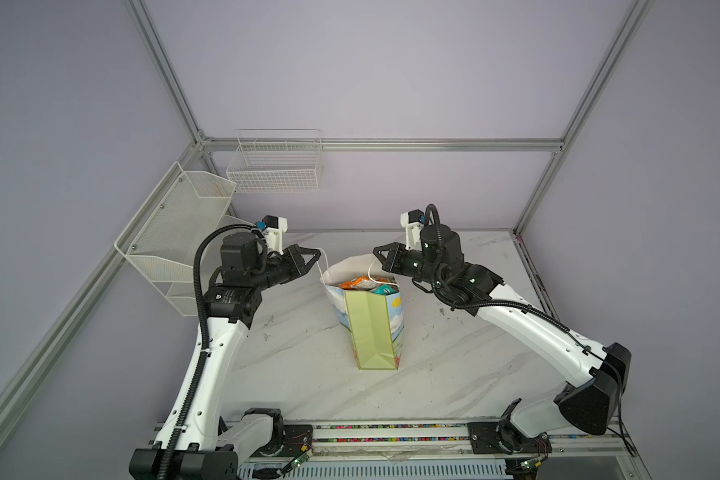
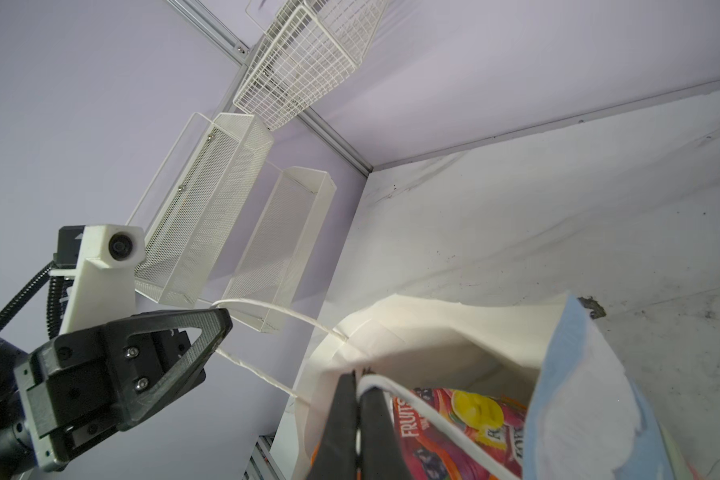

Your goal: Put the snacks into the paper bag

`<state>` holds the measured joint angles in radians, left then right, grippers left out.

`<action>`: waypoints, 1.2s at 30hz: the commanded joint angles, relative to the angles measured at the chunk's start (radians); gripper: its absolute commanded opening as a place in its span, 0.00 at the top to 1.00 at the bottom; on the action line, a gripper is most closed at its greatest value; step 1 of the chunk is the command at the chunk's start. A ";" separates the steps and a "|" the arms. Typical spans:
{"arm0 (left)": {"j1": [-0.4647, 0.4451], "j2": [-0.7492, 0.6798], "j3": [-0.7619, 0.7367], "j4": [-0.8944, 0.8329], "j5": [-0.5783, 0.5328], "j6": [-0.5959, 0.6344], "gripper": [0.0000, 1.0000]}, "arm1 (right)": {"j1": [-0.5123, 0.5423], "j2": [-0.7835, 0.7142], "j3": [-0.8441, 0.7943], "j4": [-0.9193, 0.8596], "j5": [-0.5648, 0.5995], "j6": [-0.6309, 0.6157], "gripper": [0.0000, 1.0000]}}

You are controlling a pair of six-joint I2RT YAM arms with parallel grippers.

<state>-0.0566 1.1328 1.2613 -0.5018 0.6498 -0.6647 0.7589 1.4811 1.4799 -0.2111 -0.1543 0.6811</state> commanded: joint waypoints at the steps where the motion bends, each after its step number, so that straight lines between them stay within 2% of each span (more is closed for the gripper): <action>1: -0.027 0.004 -0.005 0.101 -0.007 0.029 0.94 | -0.036 -0.040 0.047 0.127 -0.027 -0.033 1.00; 6: -0.133 0.063 -0.007 0.111 -0.035 0.039 0.94 | -0.083 -0.035 0.048 0.128 -0.049 -0.041 0.99; 9: -0.163 0.096 0.009 0.114 -0.050 0.043 0.94 | -0.120 -0.028 0.060 0.124 -0.078 -0.047 0.99; 15: -0.181 0.139 0.092 0.115 -0.082 0.050 0.94 | -0.185 -0.037 0.058 0.125 -0.091 -0.063 0.98; 21: -0.187 0.162 0.037 0.156 -0.108 0.050 0.94 | -0.200 0.017 -0.013 0.130 -0.134 -0.066 1.00; 26: -0.187 0.199 0.061 0.151 -0.098 0.062 0.93 | -0.208 0.018 0.003 0.130 -0.136 -0.075 0.99; 36: -0.187 0.195 0.079 0.138 -0.115 0.088 0.65 | -0.210 0.001 -0.027 0.140 -0.156 -0.078 0.77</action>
<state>-0.2413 1.3437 1.2659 -0.3828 0.5415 -0.6010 0.5541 1.5089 1.4612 -0.1486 -0.2886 0.6155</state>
